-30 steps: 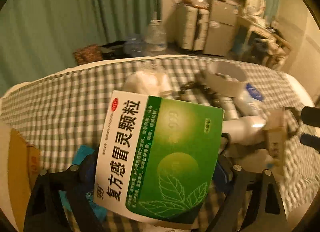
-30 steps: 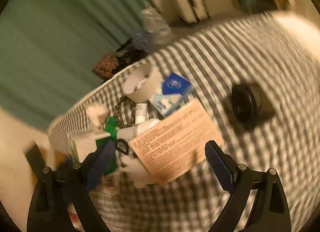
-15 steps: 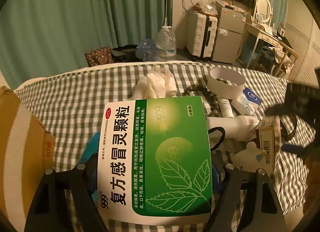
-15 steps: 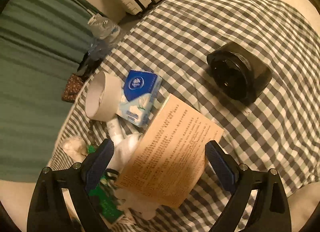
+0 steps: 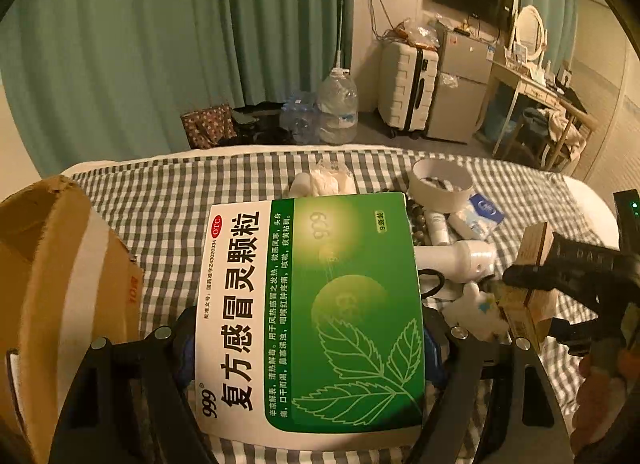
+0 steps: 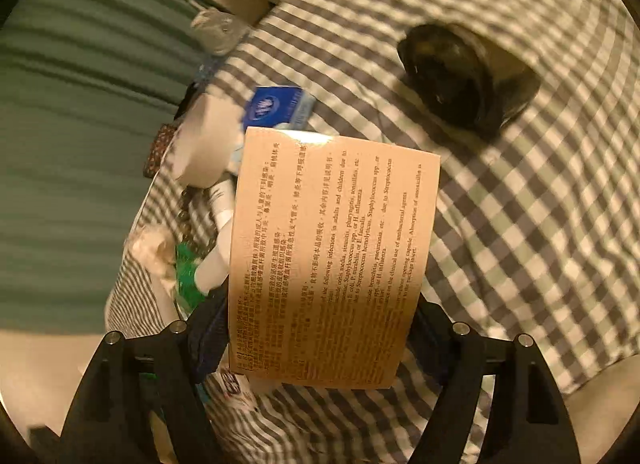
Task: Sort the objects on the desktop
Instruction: 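Grasp the green medicine box with the left tool while the right tool grasps the tan leaflet, then carry the medicine box and leaflet into the cardboard box and release both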
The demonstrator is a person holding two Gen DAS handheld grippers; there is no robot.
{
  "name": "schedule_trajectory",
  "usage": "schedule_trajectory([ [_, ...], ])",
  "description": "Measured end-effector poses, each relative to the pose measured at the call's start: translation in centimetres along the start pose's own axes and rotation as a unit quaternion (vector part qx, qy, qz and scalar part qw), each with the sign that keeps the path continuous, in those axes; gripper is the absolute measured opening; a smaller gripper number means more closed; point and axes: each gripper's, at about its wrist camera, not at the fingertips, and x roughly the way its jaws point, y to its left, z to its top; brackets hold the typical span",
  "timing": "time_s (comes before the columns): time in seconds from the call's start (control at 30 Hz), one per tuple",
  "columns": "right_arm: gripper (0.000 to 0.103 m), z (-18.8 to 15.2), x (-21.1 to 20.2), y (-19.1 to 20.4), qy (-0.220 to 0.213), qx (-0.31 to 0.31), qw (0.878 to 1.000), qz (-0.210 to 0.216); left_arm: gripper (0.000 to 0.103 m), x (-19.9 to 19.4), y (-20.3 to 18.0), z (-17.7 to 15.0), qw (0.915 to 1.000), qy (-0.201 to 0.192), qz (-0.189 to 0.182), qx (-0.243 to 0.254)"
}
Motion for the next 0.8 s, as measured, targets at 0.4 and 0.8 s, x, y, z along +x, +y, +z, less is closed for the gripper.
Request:
schedule_trajectory([
  [0.4,0.076,-6.2,-12.3,4.8,-0.107,-0.169,0.980,0.007,0.083,-11.1,-0.4,1.6,0.9975,-0.070,0.000,-0.014],
  [0.8,0.076,-12.5,-22.1,8.9,-0.175,-0.267,0.947,0.039,0.083,-20.8,1.0,2.0,0.9917,-0.123,0.014,-0.034],
])
